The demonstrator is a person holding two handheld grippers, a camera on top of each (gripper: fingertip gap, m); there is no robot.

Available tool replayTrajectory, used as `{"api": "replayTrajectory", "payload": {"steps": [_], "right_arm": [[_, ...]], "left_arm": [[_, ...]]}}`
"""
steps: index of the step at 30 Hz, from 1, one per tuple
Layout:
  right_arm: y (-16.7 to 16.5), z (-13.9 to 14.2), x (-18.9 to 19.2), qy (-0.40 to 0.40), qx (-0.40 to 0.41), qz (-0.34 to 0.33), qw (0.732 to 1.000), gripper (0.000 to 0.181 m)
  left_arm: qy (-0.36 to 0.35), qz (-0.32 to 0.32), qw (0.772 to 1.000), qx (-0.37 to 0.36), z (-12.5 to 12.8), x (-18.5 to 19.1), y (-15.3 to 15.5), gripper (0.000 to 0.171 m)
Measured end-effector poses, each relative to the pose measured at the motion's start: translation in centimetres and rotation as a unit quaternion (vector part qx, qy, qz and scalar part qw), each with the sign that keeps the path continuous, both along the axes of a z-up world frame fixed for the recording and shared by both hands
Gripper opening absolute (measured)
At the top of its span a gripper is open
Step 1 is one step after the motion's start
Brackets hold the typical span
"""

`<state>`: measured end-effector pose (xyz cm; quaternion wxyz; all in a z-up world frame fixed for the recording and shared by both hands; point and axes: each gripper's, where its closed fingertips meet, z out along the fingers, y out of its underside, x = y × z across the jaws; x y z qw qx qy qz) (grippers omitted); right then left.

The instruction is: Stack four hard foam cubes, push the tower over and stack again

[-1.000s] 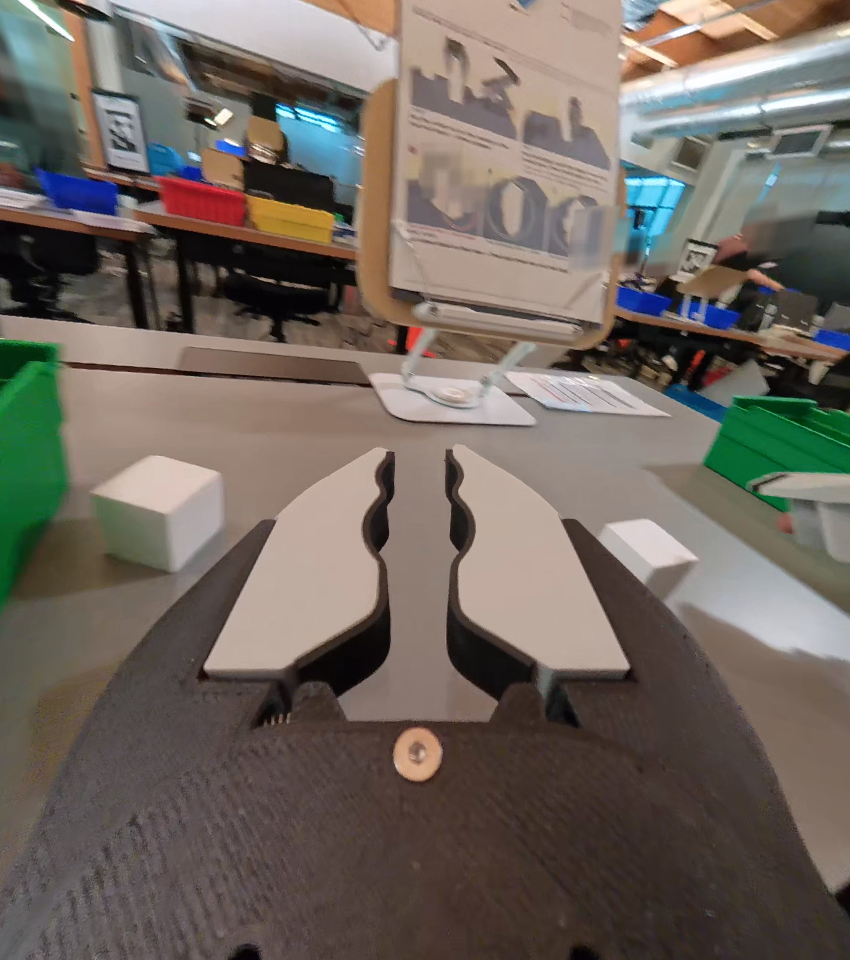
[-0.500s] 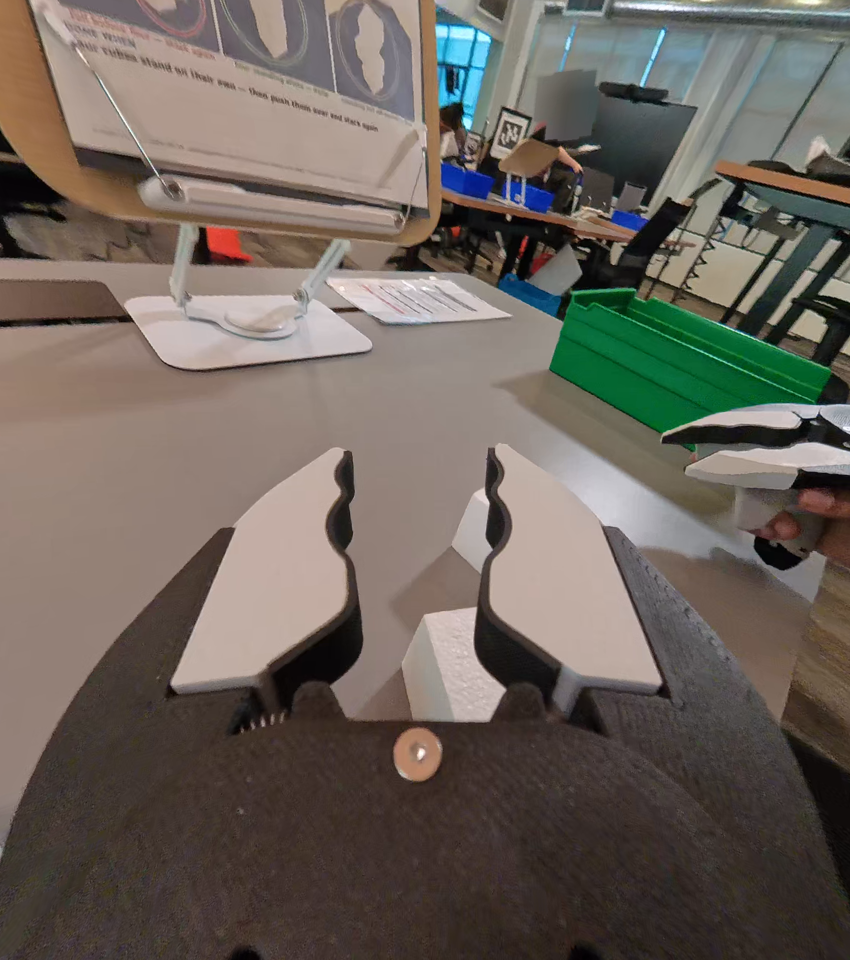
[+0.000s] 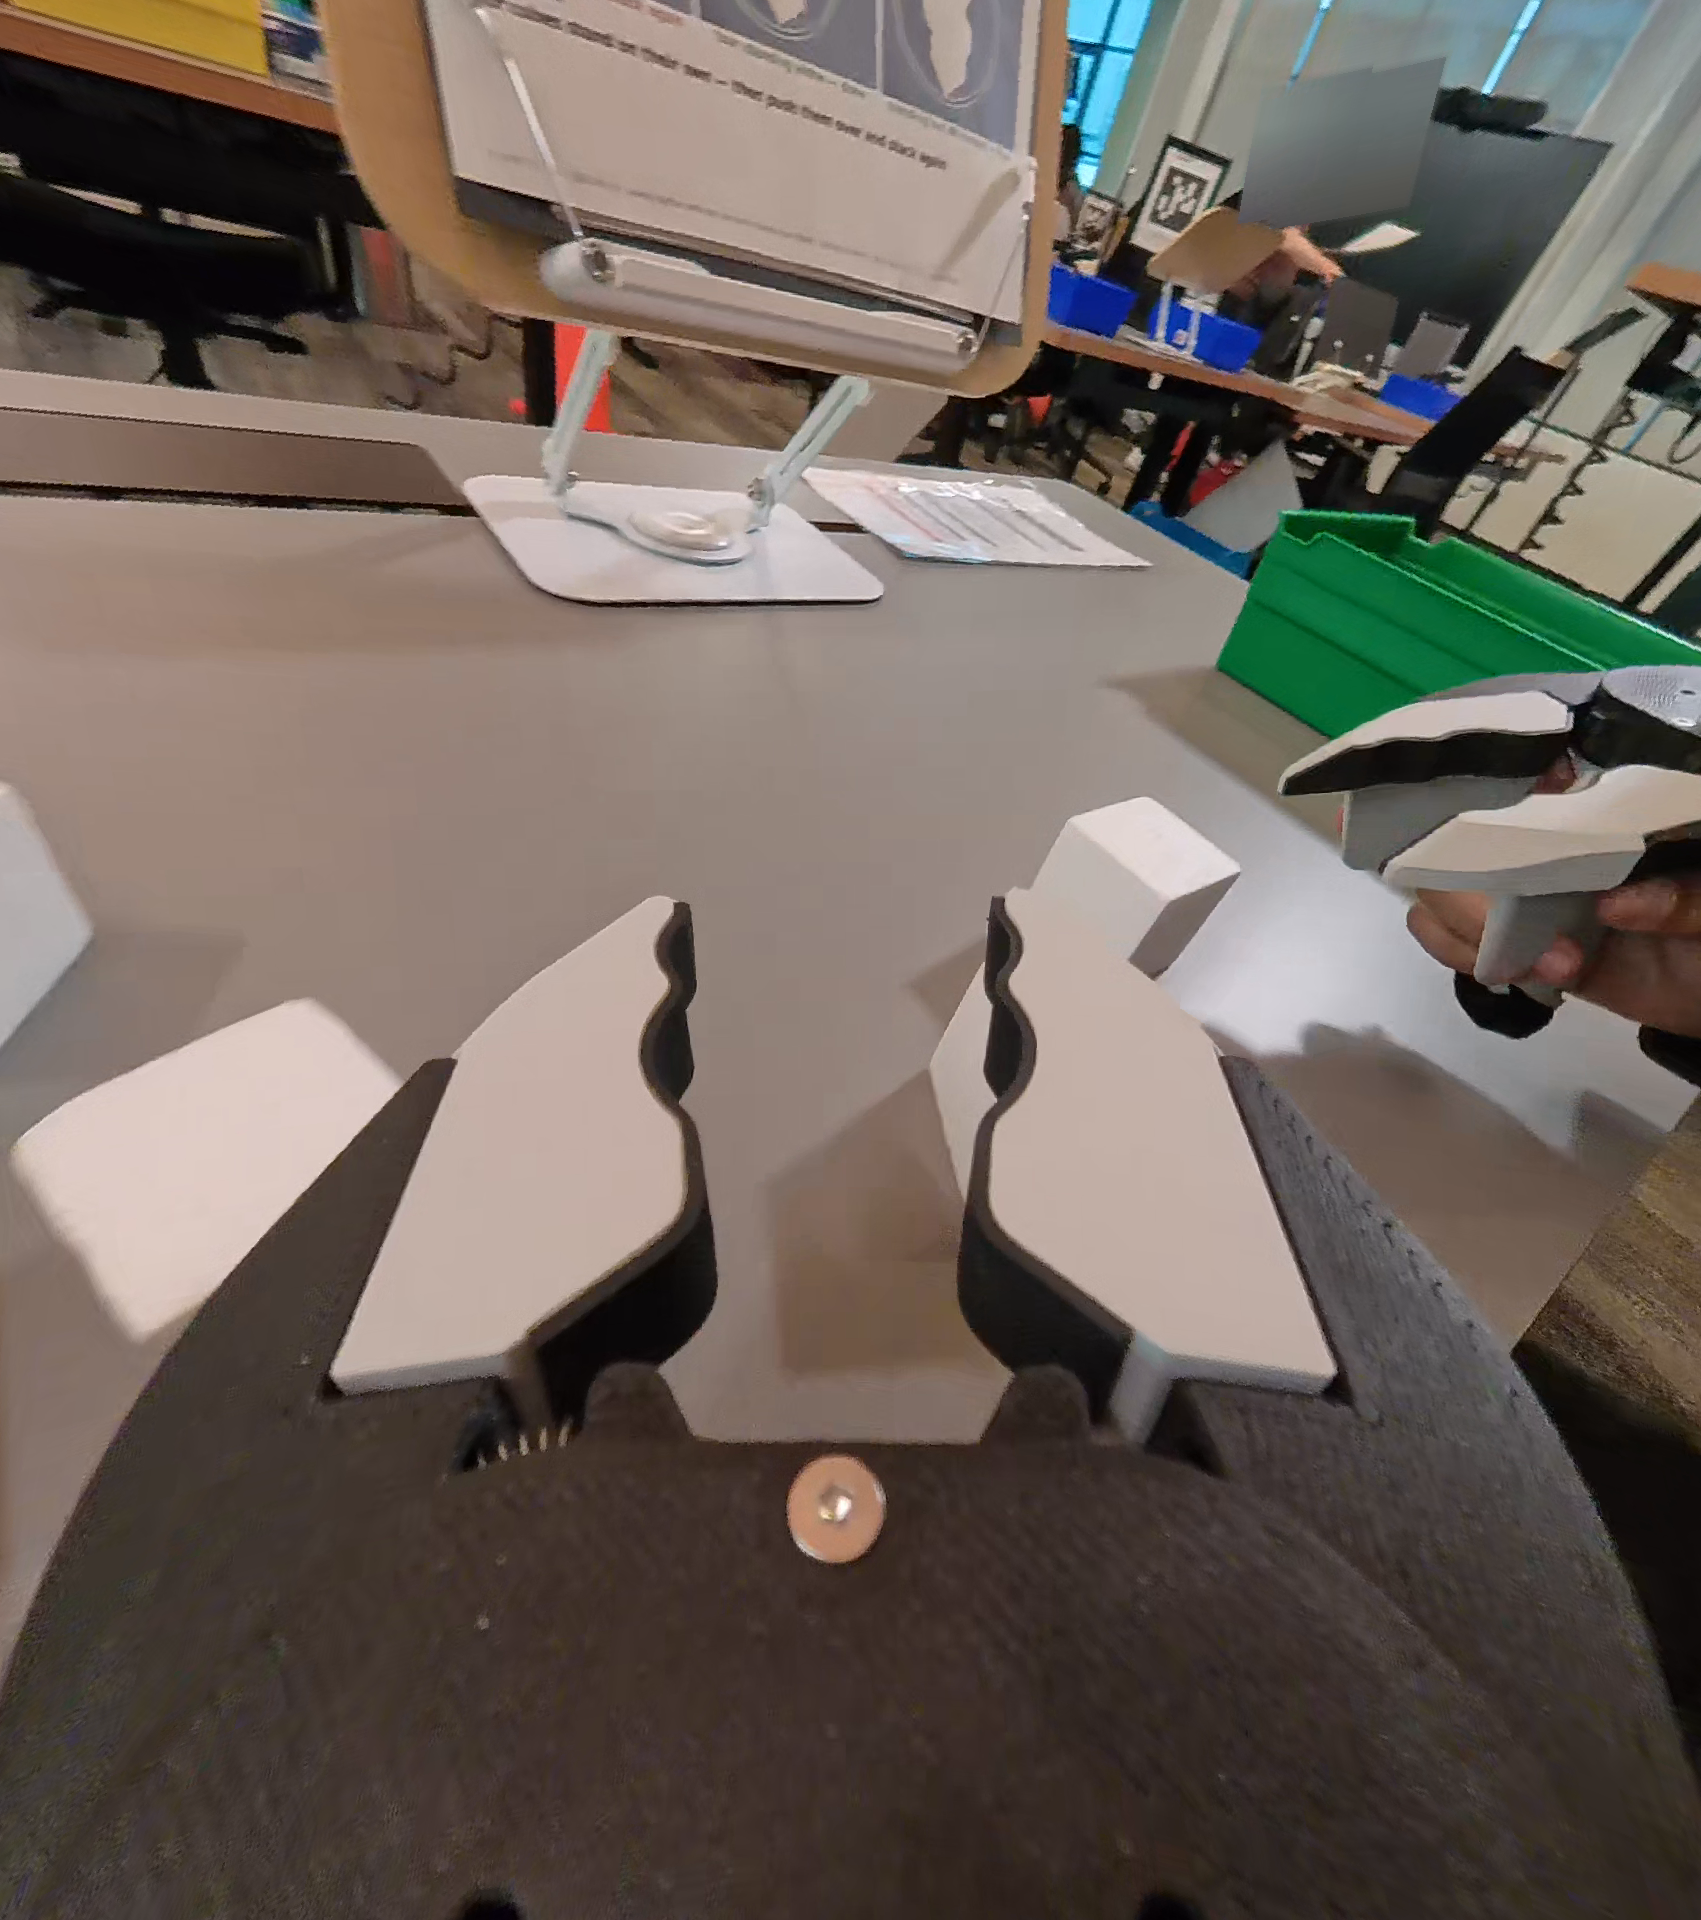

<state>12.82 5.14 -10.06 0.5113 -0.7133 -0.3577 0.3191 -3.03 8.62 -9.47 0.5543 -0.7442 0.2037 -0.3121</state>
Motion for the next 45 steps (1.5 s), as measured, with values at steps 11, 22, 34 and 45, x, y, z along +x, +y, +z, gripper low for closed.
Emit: {"api": "replayTrajectory", "payload": {"steps": [11,22,34,45], "right_arm": [[-0.6,-1.9,-7.1,-0.051,-0.06,0.035,0.996,0.063],[-0.9,-4.8,-7.6,-0.133,-0.052,-0.06,0.988,0.081],[-0.2,-5.9,-7.7,-0.132,-0.075,-0.065,0.986,0.075],[-1.4,-3.7,-8.9,-0.087,-0.048,0.004,0.995,0.053]], "left_arm": [[-0.006,0.068,0.998,-0.01,-0.4,-5.2,-1.5,0.051],[0.023,0.01,1.0,-0.013,-1.3,-0.8,-1.2,0.051],[0.033,0.017,0.999,-0.015,-1.6,-1.1,-1.2,0.05],[0.038,0.017,0.999,-0.015,-1.7,-1.0,-1.2,0.049]]}}
